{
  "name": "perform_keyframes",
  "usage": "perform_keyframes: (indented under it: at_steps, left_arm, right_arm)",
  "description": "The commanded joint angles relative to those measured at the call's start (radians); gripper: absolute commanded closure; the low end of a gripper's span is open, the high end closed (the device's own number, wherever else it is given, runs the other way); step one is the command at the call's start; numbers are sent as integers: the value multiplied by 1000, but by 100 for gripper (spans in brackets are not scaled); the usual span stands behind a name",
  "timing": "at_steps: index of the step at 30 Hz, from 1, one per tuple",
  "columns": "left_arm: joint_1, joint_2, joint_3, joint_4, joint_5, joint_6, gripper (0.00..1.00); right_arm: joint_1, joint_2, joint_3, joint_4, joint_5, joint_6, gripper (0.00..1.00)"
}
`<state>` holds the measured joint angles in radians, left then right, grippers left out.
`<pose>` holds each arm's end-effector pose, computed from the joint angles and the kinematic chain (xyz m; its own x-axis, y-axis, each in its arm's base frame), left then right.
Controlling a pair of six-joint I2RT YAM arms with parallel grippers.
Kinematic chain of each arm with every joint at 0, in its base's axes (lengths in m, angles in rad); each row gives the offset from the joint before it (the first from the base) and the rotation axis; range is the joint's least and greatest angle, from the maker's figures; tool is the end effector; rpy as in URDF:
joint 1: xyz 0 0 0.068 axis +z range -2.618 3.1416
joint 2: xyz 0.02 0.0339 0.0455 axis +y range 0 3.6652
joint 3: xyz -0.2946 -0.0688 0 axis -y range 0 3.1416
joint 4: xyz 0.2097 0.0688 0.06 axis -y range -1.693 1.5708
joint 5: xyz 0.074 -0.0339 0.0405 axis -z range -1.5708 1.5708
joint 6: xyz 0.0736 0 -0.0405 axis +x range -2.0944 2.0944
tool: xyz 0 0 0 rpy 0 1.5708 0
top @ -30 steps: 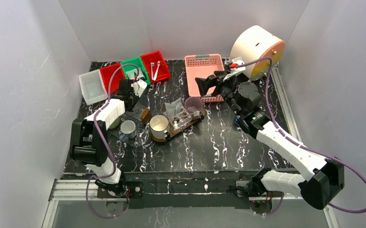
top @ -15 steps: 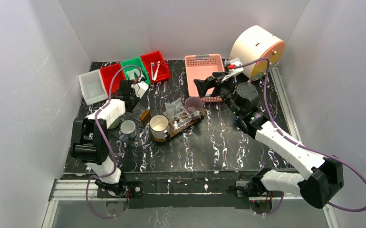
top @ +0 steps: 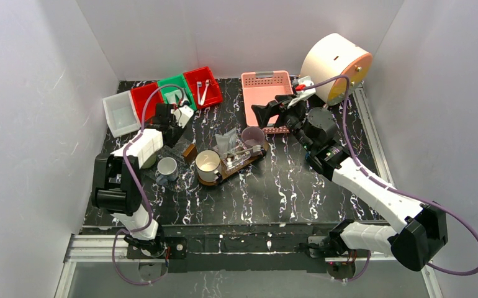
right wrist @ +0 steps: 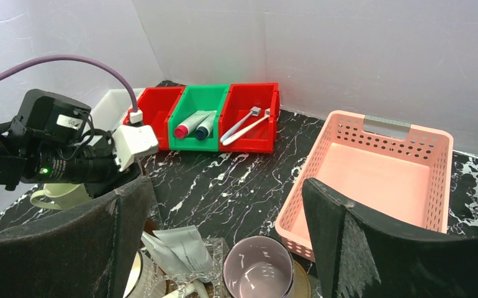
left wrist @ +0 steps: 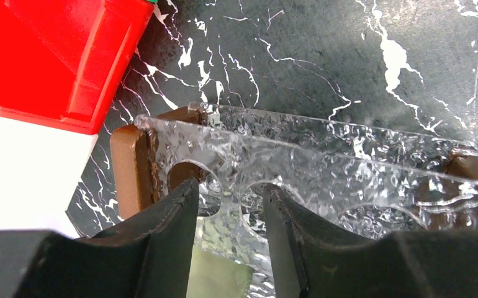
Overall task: Prepare toiletry sets of a toothbrush and toothpaste on the tray
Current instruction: Place the toothpaste holder at the center of the board, then pick up the toothpaste from the storage box.
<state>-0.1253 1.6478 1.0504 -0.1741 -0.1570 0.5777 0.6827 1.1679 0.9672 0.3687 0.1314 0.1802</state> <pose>0.3536 -0.0329 0.2366 -0.5728 0.6158 -0.5410 0.3880 0.7851 0.4828 0.2131 0.1609 0.4261 0.0335 0.2562 -0.9660 -0.5400 0.8180 0.1983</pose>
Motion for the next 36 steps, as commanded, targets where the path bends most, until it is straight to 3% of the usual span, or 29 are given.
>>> perform_keyframes:
  at_steps: [1, 11, 17, 26, 36]
  left_arm:
    - [7, -70, 35, -61, 11, -12, 57]
    - [7, -176, 45, -57, 18, -49, 42]
    - [7, -219, 92, 35, 13, -258, 22]
    - [7, -74, 275, 30, -67, -718, 23]
    - [7, 169, 445, 24, -81, -1000, 28]
  right_arm:
    - [2, 2, 16, 41, -4, 2, 2]
    - [2, 2, 28, 27, 2, 1, 1]
    - [2, -12, 21, 26, 31, -7, 2]
    - [2, -41, -9, 20, 66, -15, 1]
    - [2, -42, -34, 27, 90, -33, 1]
